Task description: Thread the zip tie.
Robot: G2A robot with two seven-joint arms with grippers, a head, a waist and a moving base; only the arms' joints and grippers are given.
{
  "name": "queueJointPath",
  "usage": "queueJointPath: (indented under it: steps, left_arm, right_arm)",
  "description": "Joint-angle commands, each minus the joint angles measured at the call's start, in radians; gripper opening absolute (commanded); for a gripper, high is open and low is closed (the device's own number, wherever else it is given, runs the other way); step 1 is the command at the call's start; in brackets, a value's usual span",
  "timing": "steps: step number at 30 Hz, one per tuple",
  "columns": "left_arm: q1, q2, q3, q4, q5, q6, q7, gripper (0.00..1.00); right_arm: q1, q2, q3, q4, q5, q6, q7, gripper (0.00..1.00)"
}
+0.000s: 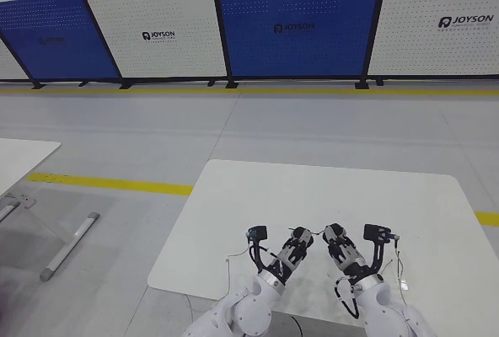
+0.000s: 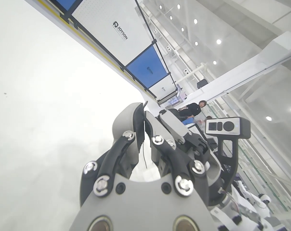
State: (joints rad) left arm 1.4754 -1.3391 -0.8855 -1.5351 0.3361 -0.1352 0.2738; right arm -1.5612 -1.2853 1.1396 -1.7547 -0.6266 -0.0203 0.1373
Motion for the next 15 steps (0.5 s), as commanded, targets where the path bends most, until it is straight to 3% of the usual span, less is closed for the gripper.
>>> queueJointPath:
  steps: [1,5,13,15]
  left_arm:
    - [-0.002,-0.001,0.003,0.002,0.006,0.003,0.000,0.36]
    - [-0.006,-0.003,0.005,0.006,0.006,0.005,-0.003,0.28]
    - [-0.006,-0.005,-0.003,0.011,0.001,0.002,-0.008,0.24]
    - [-0.006,-0.005,-0.007,0.011,-0.003,0.000,-0.008,0.13]
  right_arm:
    - [-0.001,0.000,0.001,-0.001,-0.002,0.000,-0.001,0.00]
    - [-0.004,0.000,0.001,-0.006,-0.009,0.000,-0.004,0.00]
    - [-0.011,0.000,-0.003,-0.010,-0.031,-0.006,-0.010,0.00]
    - [-0.012,-0.001,-0.005,-0.010,-0.034,-0.009,-0.011,0.00]
